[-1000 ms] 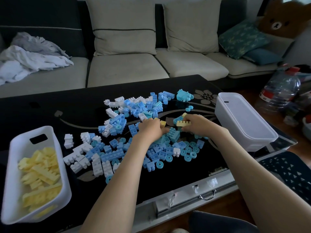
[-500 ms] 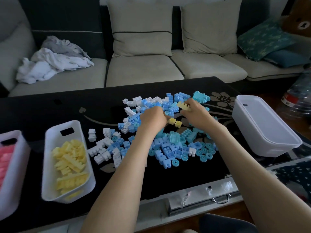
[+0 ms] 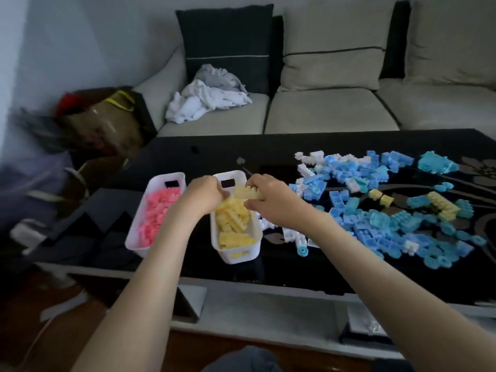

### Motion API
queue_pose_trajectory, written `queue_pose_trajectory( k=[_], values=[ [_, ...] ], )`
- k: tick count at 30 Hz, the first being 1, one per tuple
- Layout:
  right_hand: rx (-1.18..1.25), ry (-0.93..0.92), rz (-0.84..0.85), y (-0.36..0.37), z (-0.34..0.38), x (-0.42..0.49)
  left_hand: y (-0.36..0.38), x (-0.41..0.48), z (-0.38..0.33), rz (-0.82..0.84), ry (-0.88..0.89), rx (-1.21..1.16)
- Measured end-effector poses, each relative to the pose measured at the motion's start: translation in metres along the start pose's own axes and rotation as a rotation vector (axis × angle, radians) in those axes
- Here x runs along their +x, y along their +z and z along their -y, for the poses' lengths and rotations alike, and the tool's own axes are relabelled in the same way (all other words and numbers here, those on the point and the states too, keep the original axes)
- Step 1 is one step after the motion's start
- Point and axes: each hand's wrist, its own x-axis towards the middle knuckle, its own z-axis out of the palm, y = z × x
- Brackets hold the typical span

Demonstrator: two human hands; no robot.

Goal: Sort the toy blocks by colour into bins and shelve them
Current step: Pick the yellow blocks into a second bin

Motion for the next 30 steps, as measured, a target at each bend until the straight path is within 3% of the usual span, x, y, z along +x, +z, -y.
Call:
queue_pose_trajectory(
  k=[7, 13, 18, 21, 26, 30],
  values=[
    [-0.013, -0.021, 0.216, 0.02, 0.006, 0.001, 0.024, -0.002, 0.02, 0.046, 0.124, -0.306],
    [-0.054, 0.003, 0.152, -0.002, -0.018, -0.003, 0.028, 0.005, -0.009, -0.044, 0.182, -0.398],
    [-0.08, 0.146, 0.088, -0.034, -0.061, -0.01, 0.04, 0.02, -0.066, -0.108, 0.344, -0.328],
    [-0.143, 0.274, 0.043, -0.058, -0.107, -0.021, 0.061, 0.03, -0.116, -0.053, 0.49, -0.248],
    [-0.172, 0.542, -0.223, -0.102, -0.187, -0.05, 0.112, 0.041, -0.2, 0.099, 0.691, -0.051],
    [-0.273, 0.611, -0.192, -0.111, -0.224, -0.061, 0.141, 0.053, -0.239, 0.185, 0.712, 0.184]
  ],
)
